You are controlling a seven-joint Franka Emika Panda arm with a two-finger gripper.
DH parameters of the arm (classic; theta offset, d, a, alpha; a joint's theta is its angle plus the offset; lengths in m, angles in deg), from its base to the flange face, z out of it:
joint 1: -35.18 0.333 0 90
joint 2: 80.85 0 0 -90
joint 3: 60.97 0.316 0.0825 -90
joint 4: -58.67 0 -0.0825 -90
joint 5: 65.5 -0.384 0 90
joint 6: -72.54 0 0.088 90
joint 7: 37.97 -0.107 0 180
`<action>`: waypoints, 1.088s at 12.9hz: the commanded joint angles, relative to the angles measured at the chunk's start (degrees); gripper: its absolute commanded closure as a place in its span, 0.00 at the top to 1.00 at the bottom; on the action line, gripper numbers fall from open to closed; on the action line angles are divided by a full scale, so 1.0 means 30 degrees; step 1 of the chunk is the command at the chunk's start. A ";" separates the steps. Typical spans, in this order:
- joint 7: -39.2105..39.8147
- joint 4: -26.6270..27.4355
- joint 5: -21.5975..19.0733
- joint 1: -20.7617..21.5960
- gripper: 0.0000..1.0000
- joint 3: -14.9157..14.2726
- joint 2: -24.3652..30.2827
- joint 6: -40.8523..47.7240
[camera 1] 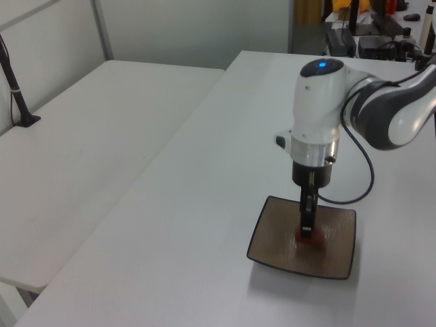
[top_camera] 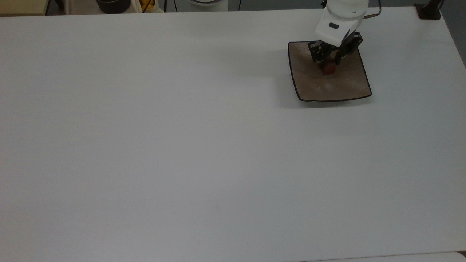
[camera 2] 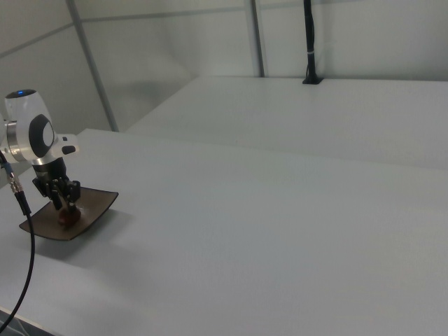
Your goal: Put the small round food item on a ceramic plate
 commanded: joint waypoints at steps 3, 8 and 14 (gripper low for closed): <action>-0.0224 -0.0146 0.0285 0.0214 1.00 -0.0118 0.0086 0.0221; 0.0241 0.0465 0.0139 -0.0925 1.00 -0.0554 0.3738 0.3905; 0.3875 0.1494 -0.0096 -0.0841 1.00 -0.6147 0.6707 0.5962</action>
